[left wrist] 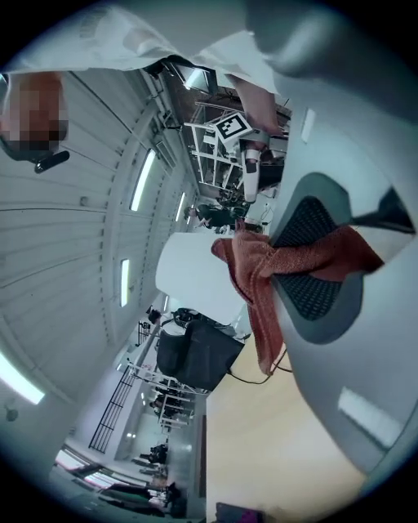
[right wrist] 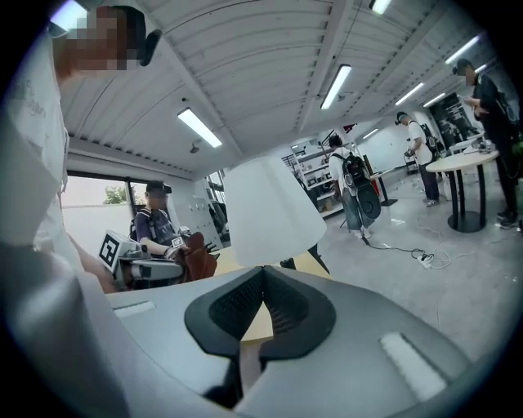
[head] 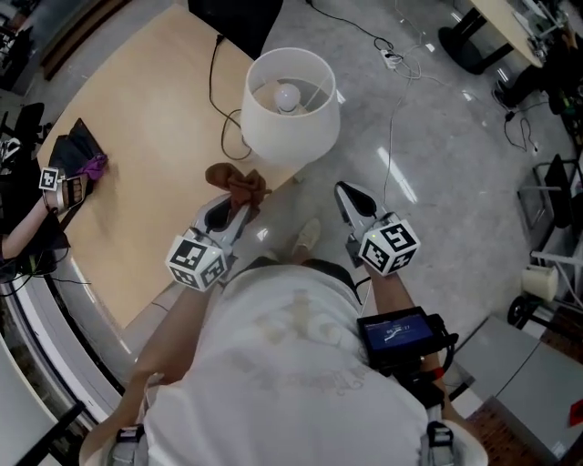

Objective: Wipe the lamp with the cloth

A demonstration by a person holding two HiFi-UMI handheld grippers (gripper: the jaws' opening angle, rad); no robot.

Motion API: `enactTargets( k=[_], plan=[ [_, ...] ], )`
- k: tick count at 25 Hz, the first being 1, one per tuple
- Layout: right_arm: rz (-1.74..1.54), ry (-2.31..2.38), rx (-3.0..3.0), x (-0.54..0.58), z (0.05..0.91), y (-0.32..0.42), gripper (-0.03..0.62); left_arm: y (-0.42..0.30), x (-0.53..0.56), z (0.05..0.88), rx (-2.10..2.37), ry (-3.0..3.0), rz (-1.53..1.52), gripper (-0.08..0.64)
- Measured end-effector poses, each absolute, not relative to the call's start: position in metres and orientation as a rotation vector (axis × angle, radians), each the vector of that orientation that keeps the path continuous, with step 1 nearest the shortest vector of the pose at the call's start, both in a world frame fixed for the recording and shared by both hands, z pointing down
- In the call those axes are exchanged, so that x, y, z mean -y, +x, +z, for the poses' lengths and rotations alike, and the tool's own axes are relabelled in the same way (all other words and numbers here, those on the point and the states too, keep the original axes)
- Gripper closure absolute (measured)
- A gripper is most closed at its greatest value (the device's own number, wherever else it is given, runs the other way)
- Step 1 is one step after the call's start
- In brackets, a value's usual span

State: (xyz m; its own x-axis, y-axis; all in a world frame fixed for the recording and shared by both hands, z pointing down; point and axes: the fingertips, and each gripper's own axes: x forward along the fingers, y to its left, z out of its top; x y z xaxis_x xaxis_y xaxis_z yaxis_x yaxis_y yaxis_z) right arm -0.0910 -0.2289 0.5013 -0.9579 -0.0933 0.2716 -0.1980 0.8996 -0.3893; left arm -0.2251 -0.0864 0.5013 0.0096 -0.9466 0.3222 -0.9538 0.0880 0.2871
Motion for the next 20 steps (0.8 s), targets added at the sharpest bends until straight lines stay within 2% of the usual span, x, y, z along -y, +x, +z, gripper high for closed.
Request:
enactTargets(
  k=[20],
  plan=[
    [0.358, 0.315, 3.014, 0.167, 0.412, -0.049, 0.58, -0.193, 0.064, 0.41, 1.997, 2.08, -0.058, 0.469]
  ],
)
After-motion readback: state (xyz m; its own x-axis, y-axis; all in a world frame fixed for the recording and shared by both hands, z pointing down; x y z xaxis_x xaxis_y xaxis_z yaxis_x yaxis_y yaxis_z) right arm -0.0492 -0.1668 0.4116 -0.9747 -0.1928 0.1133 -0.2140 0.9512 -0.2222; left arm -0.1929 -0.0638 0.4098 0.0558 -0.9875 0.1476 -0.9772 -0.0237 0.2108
